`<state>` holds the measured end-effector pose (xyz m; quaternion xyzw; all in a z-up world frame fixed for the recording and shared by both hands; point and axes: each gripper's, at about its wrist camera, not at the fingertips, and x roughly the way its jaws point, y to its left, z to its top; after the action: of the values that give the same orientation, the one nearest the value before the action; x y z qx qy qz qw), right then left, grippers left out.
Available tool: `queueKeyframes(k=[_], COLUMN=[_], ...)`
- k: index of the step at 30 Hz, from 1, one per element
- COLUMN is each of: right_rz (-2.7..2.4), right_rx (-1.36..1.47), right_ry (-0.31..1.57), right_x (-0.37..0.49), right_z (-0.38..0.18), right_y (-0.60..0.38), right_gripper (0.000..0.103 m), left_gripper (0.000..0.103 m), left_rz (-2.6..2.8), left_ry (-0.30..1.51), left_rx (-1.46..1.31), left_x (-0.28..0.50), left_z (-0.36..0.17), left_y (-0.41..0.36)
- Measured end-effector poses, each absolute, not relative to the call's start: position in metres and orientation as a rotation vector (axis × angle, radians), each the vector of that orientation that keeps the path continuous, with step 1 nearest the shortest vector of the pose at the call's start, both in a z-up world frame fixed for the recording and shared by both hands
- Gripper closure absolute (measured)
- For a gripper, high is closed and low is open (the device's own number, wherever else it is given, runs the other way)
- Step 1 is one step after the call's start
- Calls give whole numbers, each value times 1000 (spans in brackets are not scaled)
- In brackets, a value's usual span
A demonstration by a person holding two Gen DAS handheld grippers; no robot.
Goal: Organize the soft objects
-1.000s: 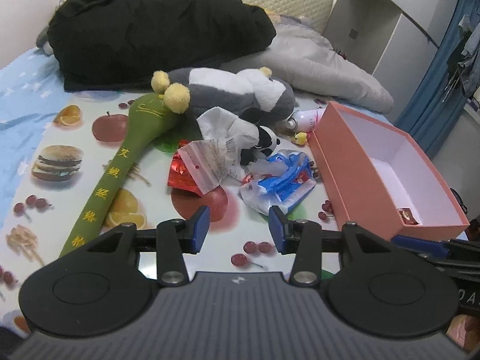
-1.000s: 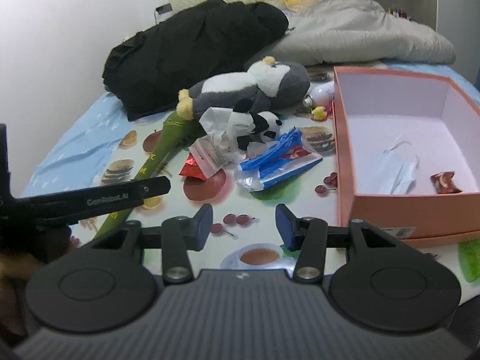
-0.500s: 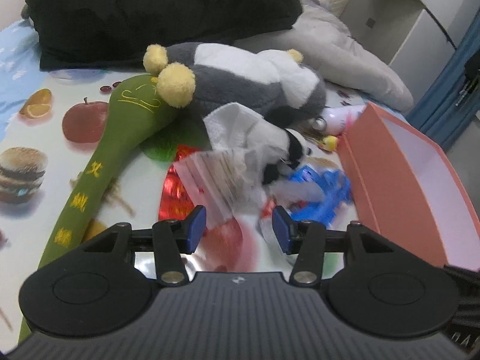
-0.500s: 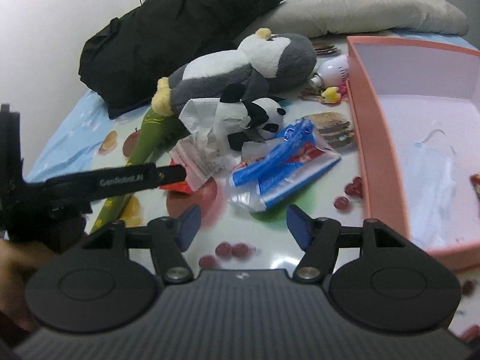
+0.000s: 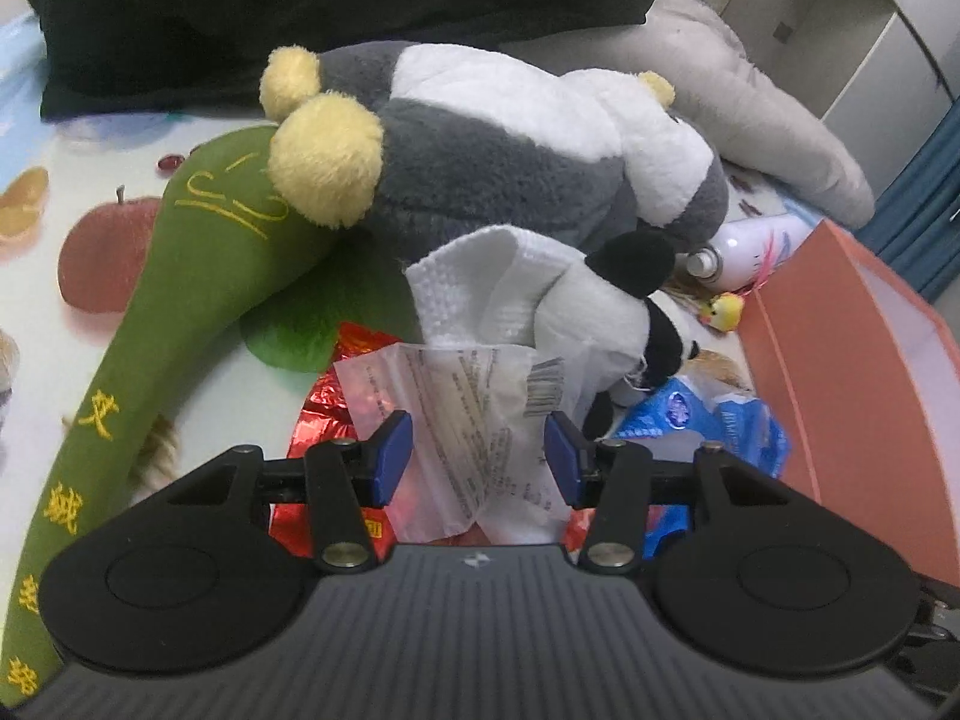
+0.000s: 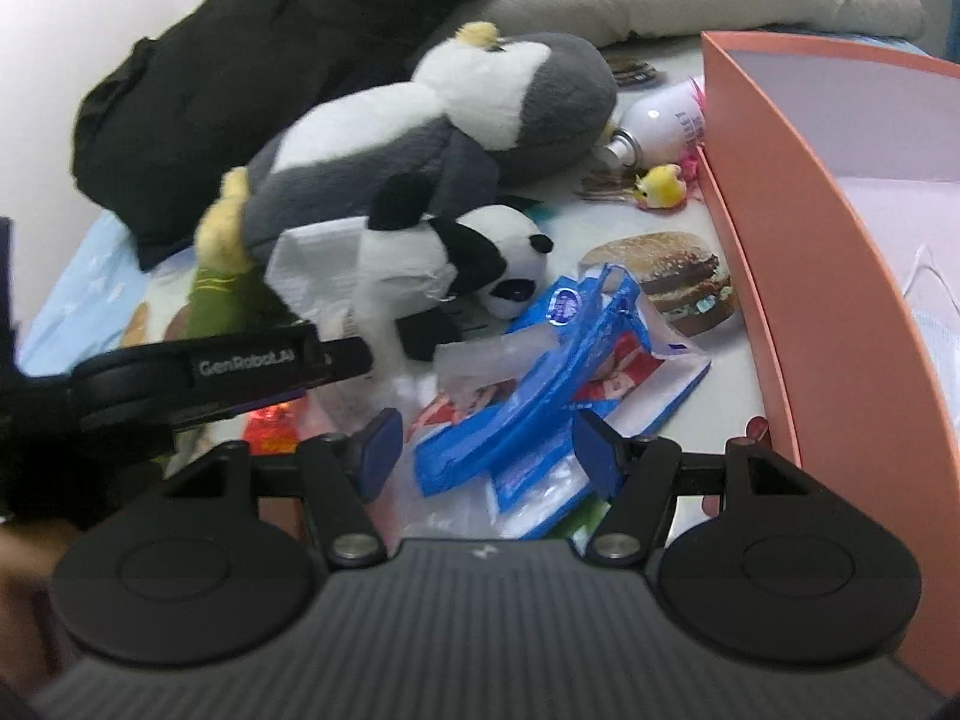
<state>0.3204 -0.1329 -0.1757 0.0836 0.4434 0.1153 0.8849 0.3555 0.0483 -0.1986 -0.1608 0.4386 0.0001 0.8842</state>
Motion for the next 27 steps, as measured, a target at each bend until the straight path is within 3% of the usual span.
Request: queueKeyframes(k=[3,8,13,18,27], right_rz=[225,238,243,226,227], right_rx=[183,179,182,166,163], right_ry=[947,978,982,956,942], right_x=[322,322,317,304,256], right_z=[-183,-186,-179,-167,-157], right_y=[-133,-137,-144,-155,-175], right_gripper=[41,70,88,93,95], left_gripper=[49,57,72,78,79], left_rz=[23,37,24,3,-35], left_ry=[920,927,937,930,928], left_rx=[-301,-274,-250,-237,-211], left_x=[360,361,358,346,295], left_z=[-201,-202,-196,-183,-161], left_y=[45,41,36,30,19])
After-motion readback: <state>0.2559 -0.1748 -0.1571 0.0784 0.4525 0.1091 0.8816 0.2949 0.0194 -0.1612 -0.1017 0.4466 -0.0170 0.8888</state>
